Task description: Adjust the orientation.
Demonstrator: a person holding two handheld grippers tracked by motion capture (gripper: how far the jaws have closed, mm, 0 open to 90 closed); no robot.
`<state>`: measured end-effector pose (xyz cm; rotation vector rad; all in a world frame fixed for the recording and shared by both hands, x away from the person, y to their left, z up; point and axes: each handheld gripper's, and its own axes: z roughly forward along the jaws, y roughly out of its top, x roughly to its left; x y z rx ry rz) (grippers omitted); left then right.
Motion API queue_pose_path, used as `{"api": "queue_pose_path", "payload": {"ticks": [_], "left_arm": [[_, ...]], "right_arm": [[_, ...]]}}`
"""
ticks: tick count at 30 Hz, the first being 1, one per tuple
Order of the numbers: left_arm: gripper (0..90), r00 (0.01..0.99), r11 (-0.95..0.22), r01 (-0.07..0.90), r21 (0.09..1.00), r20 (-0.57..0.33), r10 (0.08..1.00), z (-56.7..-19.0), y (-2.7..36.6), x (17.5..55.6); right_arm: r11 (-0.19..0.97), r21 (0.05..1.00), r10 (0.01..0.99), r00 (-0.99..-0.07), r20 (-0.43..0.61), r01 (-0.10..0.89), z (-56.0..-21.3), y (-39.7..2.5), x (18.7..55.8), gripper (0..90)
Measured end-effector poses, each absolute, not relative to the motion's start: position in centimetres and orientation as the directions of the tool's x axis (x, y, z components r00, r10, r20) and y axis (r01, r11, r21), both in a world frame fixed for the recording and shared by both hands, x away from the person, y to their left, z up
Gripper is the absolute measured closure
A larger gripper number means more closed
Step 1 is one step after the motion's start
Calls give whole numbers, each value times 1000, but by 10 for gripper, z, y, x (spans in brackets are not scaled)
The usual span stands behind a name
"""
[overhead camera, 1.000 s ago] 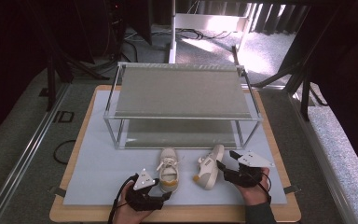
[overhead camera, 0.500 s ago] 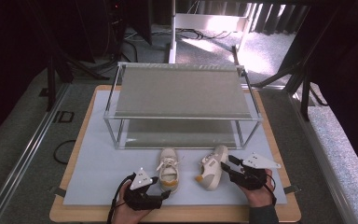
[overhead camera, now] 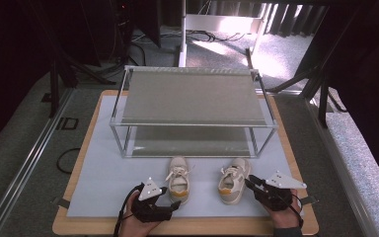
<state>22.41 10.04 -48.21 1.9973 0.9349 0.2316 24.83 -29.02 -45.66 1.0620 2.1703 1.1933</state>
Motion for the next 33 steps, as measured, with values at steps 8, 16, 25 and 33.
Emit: {"api": "queue_pose_path", "payload": {"ticks": [8,16,25,33], "left_arm": [[299,698,-316,523,792,-184,692,-481,102,224],[300,696,-313,521,794,-183,695,-481,103,223],[300,696,-313,520,795,-182,695,-481,103,223],[300,696,-314,518,796,-179,695,-480,104,223]], "right_arm": [[335,833,824,-566,-31,441,-459,-297,245,668],[271,886,830,-558,-17,376,-442,-292,235,527],[355,851,815,-574,-78,388,-447,-268,237,487],[354,801,852,-520,-64,482,-450,-262,241,502]]}}
